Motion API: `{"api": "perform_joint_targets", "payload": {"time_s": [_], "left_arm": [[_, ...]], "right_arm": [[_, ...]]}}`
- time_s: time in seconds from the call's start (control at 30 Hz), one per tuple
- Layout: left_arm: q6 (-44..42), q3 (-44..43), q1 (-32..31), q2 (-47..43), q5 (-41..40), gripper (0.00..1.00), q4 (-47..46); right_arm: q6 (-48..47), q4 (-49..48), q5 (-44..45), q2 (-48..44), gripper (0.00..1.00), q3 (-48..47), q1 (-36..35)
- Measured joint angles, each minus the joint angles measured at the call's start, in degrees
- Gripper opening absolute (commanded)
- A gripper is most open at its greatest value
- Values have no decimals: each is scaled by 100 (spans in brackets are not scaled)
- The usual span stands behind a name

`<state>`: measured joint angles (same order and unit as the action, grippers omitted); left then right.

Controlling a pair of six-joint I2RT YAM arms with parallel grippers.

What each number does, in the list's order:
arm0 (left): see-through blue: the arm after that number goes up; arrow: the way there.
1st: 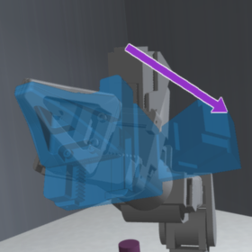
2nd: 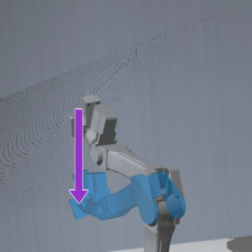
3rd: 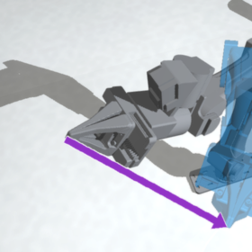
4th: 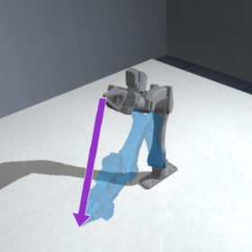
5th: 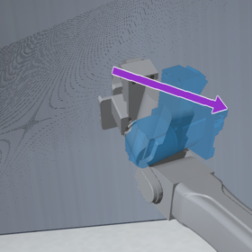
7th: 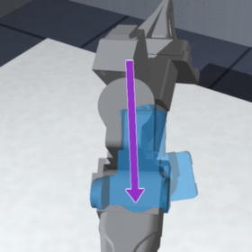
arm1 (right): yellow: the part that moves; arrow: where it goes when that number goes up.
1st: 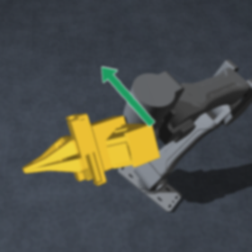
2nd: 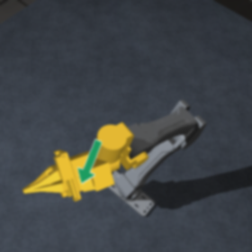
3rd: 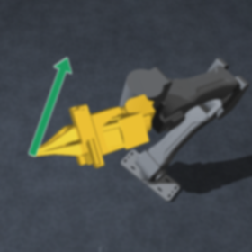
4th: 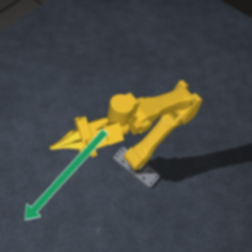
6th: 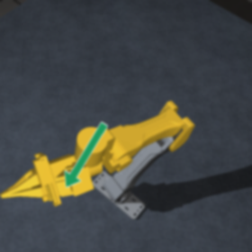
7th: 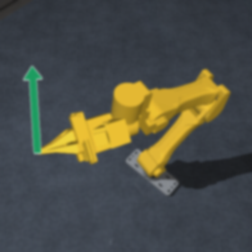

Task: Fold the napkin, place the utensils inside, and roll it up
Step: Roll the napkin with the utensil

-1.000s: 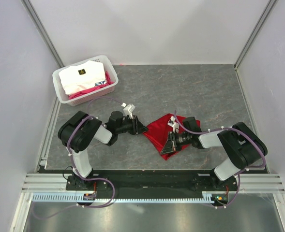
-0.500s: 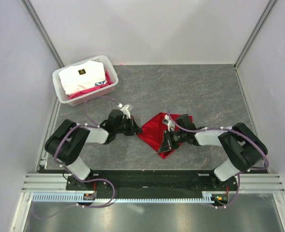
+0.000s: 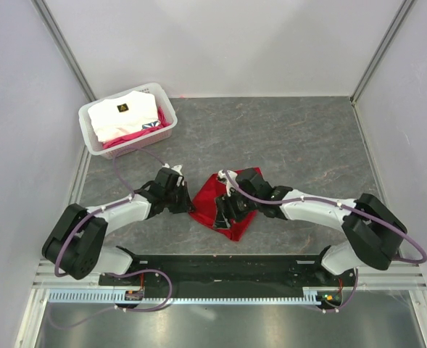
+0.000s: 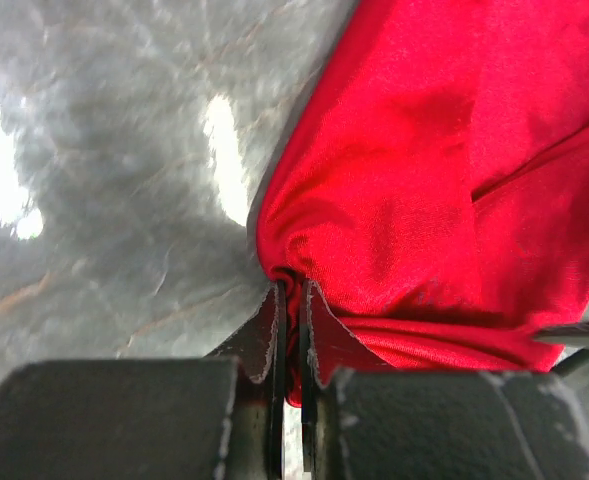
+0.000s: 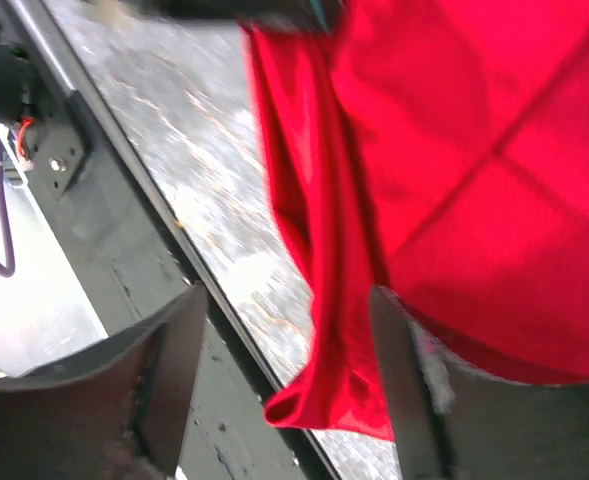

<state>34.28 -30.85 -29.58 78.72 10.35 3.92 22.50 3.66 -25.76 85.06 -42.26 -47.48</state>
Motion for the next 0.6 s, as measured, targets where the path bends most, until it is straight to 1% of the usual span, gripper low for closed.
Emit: {"api": "perform_joint_targets", "payload": {"time_s": [0.03, 0.1, 0.13, 0.23, 0.33, 0.47, 0.6], "left_arm": [[0, -17, 7, -35, -7, 2, 129], [0, -59, 26, -66, -20, 2, 330], [0, -72, 28, -68, -20, 2, 400], [0, -109, 52, -79, -20, 2, 566], [0, -118, 63, -98, 7, 2, 656], [0, -125, 94, -109, 39, 2, 721], [-2, -133, 103, -120, 52, 2, 780]], "right_arm": [[-55, 57, 136, -72, 81, -111, -136], [-190, 146, 476, -173, 84, -321, -433], [-295, 166, 719, -192, 86, -426, -632], [-573, 197, 1355, -160, 89, -621, -1117], [-914, 249, 2031, 114, 90, -822, -1499], [-1281, 286, 2750, 638, 90, -992, -1810], [-1508, 323, 3084, 1003, 89, -1019, -1932]]}}
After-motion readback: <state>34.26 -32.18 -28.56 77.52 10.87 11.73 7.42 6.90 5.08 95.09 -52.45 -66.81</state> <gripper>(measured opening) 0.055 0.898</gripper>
